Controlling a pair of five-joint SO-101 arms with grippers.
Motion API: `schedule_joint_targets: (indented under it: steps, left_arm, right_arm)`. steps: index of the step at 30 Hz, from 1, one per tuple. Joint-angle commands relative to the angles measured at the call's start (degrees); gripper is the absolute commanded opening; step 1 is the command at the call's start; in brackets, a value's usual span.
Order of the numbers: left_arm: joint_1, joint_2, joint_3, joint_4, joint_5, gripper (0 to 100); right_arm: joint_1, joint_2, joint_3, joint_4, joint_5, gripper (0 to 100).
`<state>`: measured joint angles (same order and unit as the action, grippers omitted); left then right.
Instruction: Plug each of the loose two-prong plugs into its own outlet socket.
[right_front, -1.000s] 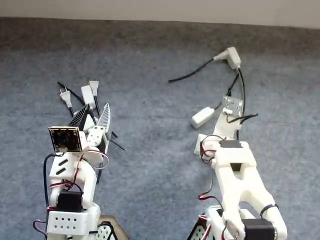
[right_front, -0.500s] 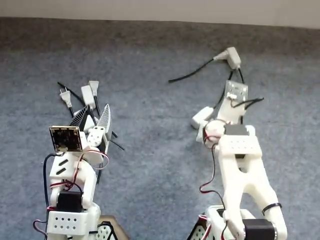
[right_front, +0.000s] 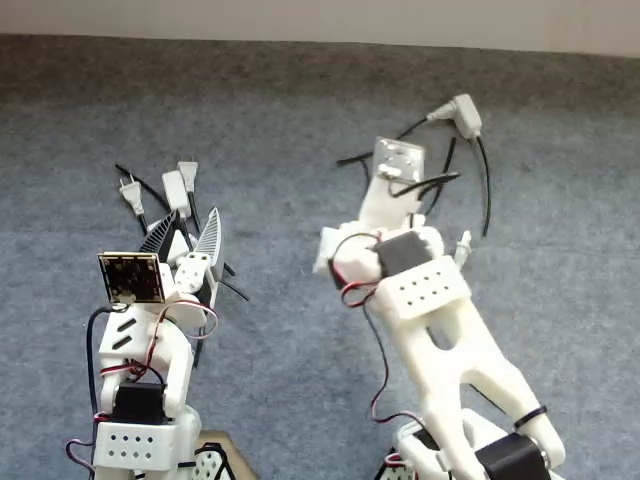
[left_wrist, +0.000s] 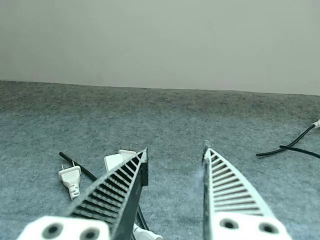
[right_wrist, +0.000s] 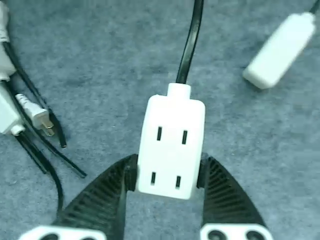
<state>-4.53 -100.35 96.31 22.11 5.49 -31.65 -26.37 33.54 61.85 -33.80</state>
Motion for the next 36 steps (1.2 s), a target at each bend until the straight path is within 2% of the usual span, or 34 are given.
schedule_joint_targets:
  steps: [1, 10, 13, 19, 23, 29, 32, 36]
  left_arm:
    - [0.57, -0.04, 1.01, -0.09, 0.18, 19]
    - [0.75, -0.04, 1.01, -0.18, 0.18, 19]
    - [0.75, -0.04, 1.01, -0.18, 0.18, 19]
    - [0.75, -0.04, 1.01, -0.18, 0.18, 19]
    - [0.75, -0.04, 1.01, -0.18, 0.18, 19]
    - [0.75, -0.31, 1.01, -0.18, 0.18, 19]
    - [0.75, -0.4, 1.01, -0.18, 0.18, 19]
    - [0.75, -0.48, 1.01, -0.18, 0.18, 19]
  right_arm:
    - [-4.44, -1.36, 0.92, -6.29, -3.16, 11.8]
    - [-7.16, 7.34, 18.42, -23.34, -6.07, 19.7]
    - [-7.08, 9.89, 16.04, -23.6, -6.07, 24.5]
    - [-6.73, 5.76, 10.95, -19.82, -4.31, 42.4]
    - [-0.04, -1.98, 4.88, -11.3, 2.99, 43.0]
    - [18.24, -9.71, -0.4, -1.54, 13.63, 38.9]
    - [25.36, -7.08, 3.65, -1.71, 18.81, 29.3]
    - [30.02, -0.22, 9.71, -10.77, 21.01, 18.6]
